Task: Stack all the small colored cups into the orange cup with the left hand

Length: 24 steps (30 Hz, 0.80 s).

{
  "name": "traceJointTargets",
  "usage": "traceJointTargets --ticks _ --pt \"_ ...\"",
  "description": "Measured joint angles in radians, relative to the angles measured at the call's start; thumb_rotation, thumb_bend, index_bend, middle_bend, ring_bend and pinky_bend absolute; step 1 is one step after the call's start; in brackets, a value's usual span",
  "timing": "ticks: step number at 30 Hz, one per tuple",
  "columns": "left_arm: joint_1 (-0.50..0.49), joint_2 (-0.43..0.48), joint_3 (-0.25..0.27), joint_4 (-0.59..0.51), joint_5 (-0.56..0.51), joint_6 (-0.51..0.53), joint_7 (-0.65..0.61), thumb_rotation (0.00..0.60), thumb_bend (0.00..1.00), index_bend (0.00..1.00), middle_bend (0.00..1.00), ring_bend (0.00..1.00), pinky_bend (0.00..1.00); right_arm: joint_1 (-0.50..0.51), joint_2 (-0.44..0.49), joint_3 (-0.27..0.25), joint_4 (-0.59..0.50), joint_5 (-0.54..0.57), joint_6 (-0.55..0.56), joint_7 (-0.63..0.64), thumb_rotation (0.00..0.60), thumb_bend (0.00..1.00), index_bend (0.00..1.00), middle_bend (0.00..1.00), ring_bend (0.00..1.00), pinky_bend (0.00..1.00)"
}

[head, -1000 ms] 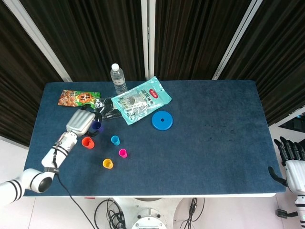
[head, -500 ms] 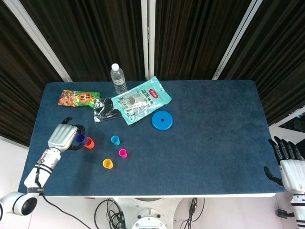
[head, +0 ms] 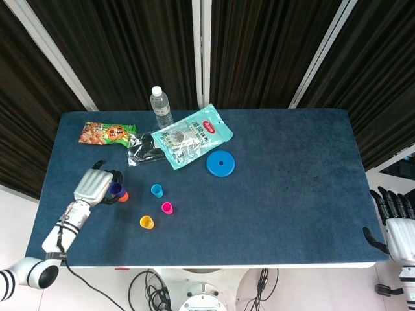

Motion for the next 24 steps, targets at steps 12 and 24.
traceJointTargets --ticks 12,24 --pt "0.006 -0.018 0.008 0.02 -0.003 -0.003 0.028 0.6 0.26 0.31 0.35 0.36 0.1 0.001 -0.004 -0.001 0.003 -0.001 -0.004 0.001 0.6 0.27 0.0 0.0 0.0 0.0" --pt "0.029 0.034 0.015 -0.082 0.072 0.063 0.029 0.6 0.26 0.27 0.28 0.25 0.07 0.0 0.001 0.003 -0.003 0.0 0.002 -0.001 0.6 0.27 0.0 0.0 0.0 0.0"
